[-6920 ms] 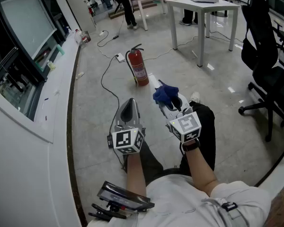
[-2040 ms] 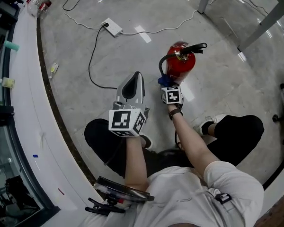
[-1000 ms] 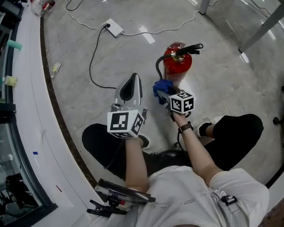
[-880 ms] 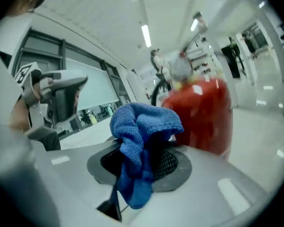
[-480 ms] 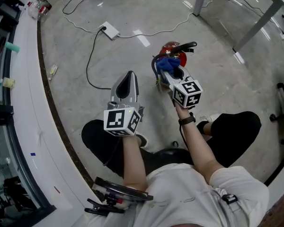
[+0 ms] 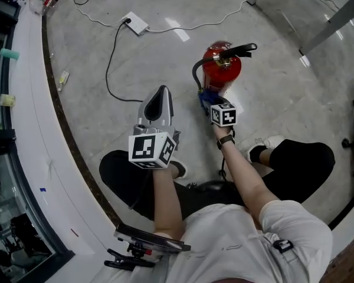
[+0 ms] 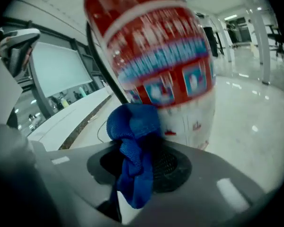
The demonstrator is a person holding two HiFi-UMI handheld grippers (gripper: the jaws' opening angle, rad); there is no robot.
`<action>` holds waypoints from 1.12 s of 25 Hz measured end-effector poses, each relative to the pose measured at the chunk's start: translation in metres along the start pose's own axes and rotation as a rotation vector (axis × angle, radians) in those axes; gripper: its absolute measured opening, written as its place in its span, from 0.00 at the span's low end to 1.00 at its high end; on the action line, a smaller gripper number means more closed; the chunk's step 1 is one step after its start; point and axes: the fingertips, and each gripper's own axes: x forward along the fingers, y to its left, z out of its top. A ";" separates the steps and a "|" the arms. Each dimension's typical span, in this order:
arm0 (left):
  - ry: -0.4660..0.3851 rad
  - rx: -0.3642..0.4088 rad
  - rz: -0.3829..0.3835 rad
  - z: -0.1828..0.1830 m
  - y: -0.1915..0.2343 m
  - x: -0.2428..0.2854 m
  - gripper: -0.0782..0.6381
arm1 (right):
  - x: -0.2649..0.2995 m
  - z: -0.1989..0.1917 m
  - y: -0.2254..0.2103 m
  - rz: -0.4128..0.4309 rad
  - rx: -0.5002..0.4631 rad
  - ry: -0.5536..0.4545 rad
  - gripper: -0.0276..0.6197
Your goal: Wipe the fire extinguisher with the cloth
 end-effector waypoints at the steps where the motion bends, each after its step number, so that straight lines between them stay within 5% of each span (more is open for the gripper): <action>1: 0.011 0.000 0.005 -0.004 0.002 0.002 0.10 | 0.014 -0.015 -0.009 -0.008 0.045 0.030 0.24; 8: 0.069 0.005 0.035 -0.022 0.017 0.005 0.10 | 0.079 -0.111 -0.067 -0.108 0.223 0.266 0.25; 11: 0.078 0.007 0.043 -0.026 0.017 0.002 0.10 | 0.087 -0.121 -0.079 -0.075 0.258 0.322 0.24; 15: 0.043 0.003 0.037 -0.017 0.011 0.001 0.10 | 0.070 -0.110 -0.067 0.010 0.186 0.363 0.24; 20: -0.002 -0.013 0.000 -0.003 -0.007 -0.002 0.10 | -0.019 -0.018 0.009 0.152 0.028 0.065 0.24; 25: -0.028 -0.014 -0.048 0.008 -0.029 -0.002 0.10 | -0.148 0.113 0.076 0.094 -0.273 -0.335 0.24; 28: -0.041 -0.026 -0.060 0.012 -0.037 -0.002 0.10 | -0.193 0.187 0.096 0.013 -0.485 -0.484 0.24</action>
